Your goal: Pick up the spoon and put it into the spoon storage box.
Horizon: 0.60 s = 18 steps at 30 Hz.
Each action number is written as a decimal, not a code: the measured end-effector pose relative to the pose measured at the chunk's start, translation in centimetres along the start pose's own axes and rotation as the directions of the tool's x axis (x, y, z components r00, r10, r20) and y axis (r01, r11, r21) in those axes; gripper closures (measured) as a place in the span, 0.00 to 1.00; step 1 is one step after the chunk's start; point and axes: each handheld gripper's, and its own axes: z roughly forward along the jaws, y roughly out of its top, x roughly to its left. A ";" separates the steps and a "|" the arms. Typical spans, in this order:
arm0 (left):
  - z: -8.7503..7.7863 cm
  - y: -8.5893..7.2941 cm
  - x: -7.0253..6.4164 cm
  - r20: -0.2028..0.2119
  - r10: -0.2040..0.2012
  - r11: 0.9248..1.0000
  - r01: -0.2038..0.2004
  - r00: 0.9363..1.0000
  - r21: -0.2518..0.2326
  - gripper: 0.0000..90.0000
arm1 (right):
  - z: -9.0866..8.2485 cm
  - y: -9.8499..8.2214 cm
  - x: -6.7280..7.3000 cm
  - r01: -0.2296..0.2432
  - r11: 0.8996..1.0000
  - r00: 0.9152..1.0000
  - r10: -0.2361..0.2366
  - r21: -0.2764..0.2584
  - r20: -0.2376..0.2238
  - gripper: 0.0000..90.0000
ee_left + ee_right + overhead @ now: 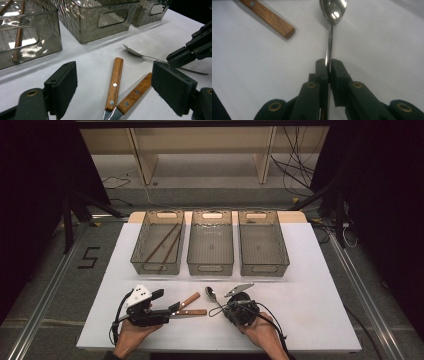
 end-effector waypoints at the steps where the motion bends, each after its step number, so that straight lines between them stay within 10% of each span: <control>1: 0.0 0.0 0.0 0.000 -0.002 1.000 0.002 1.000 -0.001 0.23 | 0.0 0.0 0.0 -0.001 1.000 1.000 0.001 0.000 -0.001 0.95; 18: 0.1 0.0 -0.2 0.006 0.007 1.000 -0.007 1.000 0.007 0.24 | -0.5 0.2 -0.1 0.019 1.000 0.999 -0.019 -0.006 0.047 0.99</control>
